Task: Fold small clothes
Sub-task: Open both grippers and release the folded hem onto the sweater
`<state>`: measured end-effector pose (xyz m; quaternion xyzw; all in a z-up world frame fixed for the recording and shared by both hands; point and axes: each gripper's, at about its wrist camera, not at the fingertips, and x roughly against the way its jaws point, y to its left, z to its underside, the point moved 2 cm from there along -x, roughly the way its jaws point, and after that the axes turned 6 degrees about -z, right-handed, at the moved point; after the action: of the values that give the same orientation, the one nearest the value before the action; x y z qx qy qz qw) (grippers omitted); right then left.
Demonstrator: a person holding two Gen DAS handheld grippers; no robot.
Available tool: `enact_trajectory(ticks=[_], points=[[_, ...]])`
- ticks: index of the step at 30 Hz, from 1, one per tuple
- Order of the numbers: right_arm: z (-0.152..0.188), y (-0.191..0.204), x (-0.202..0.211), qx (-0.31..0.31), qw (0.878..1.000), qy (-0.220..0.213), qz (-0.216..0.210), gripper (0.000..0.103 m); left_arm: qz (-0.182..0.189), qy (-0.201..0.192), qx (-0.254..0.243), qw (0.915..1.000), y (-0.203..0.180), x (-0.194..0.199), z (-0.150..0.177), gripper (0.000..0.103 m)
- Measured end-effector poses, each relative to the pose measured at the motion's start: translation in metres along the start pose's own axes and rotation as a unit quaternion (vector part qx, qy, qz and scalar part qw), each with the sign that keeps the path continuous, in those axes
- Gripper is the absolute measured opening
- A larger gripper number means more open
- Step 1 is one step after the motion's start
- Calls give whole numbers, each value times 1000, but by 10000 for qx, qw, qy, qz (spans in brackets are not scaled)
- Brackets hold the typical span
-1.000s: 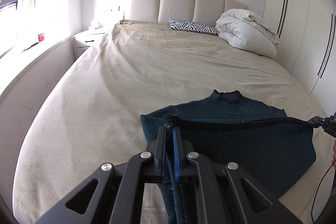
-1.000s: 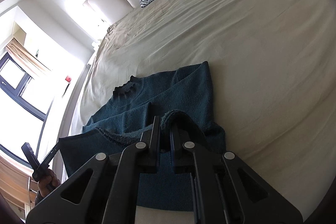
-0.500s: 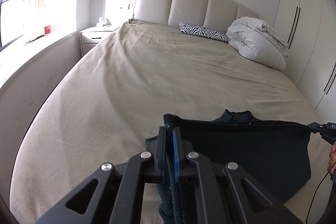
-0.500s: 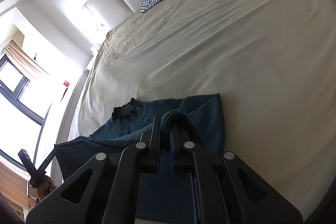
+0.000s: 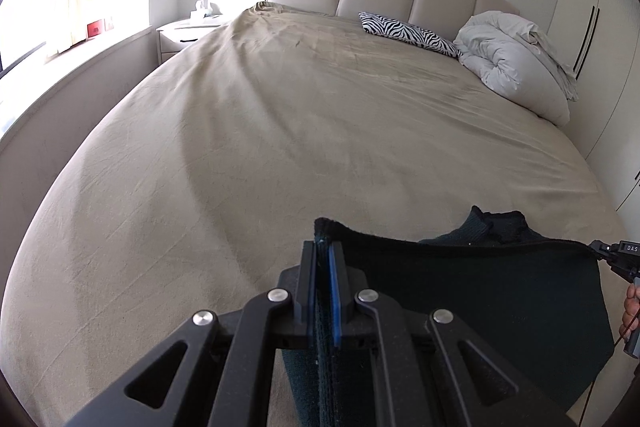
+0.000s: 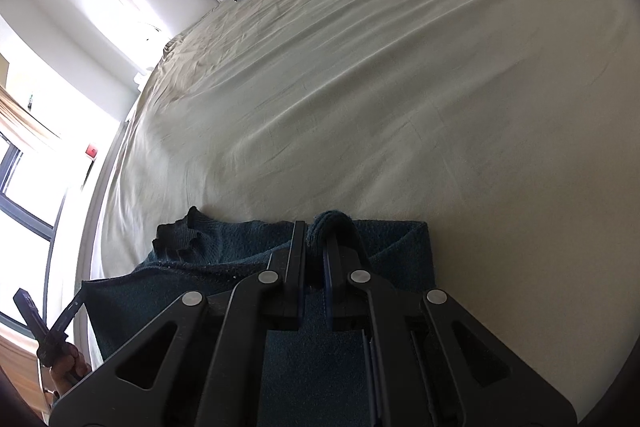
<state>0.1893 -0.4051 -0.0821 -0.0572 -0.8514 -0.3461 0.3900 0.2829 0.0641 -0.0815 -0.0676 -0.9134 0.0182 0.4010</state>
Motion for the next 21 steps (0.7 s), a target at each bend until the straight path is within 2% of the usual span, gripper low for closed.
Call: enact_trajectory(ticks=[9, 12, 15, 17, 21], points=[[-9, -9, -40, -79, 9997, 94, 193, 5, -190, 285, -13, 9994, -3, -40, 1, 7], [-6, -15, -55, -193, 9990, 310, 251, 5, -305, 496, -123, 9982, -6, -53, 10, 12], [-2, -26, -60, -491, 9983, 293, 120, 7, -281, 430, 16, 9987, 0, -48, 11, 29], [-1, -31, -58, -611, 9978, 238, 23, 8, -298, 269, 156, 9991, 6, -37, 8, 54], [1, -33, -47, -650, 9978, 116, 79, 13, -415, -112, 241, 9988, 12, -12, 1, 63]])
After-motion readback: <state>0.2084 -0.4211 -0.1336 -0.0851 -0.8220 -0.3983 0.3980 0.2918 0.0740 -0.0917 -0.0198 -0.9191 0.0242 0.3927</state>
